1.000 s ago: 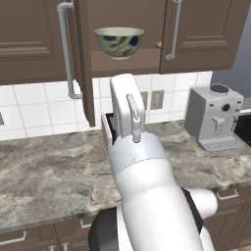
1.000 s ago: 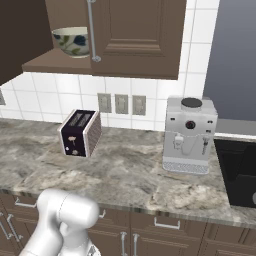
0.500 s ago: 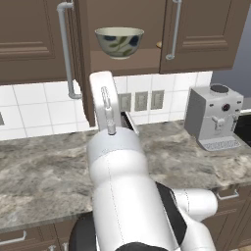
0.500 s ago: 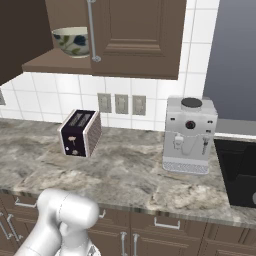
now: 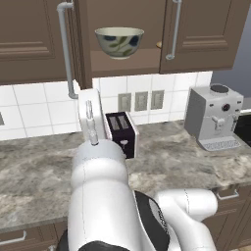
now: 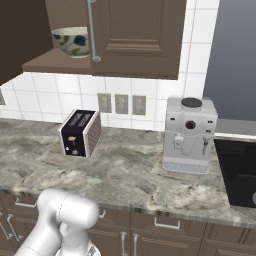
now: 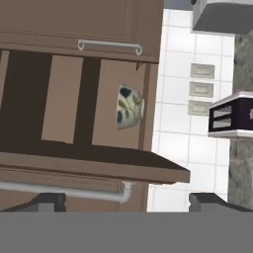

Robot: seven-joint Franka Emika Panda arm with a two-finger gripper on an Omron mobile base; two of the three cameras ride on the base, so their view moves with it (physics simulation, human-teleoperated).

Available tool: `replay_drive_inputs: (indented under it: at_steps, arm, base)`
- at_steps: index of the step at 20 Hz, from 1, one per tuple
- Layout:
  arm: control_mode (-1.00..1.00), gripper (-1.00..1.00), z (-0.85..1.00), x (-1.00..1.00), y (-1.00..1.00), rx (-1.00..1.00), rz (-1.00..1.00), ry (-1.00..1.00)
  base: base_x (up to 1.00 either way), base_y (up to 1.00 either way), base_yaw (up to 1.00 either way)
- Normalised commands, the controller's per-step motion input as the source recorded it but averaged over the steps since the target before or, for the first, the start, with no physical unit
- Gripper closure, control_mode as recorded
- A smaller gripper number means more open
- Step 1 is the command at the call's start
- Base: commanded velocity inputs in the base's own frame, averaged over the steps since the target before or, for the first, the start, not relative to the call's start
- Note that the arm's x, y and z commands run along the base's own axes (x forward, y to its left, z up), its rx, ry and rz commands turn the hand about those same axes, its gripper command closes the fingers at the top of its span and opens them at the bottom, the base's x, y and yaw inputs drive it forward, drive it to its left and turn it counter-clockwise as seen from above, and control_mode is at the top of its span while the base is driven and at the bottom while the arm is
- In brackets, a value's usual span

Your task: Open the cabinet. Pick the bowls from the counter and place them in the cabinet. Then close the cabinet.

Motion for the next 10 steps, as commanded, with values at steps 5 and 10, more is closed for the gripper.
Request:
replay_drive_inputs:
  at_steps: [5,10]
  arm:
    - [-1.00,-1.00,-0.11,0.31,0.17,0.00,0.00,0.02]
    - [-1.00,-1.00,-0.09,0.59,0.28,0.00,0.00,0.06]
  base:
    - [0.00,0.00,0.00]
    - [0.00,0.00,0.00]
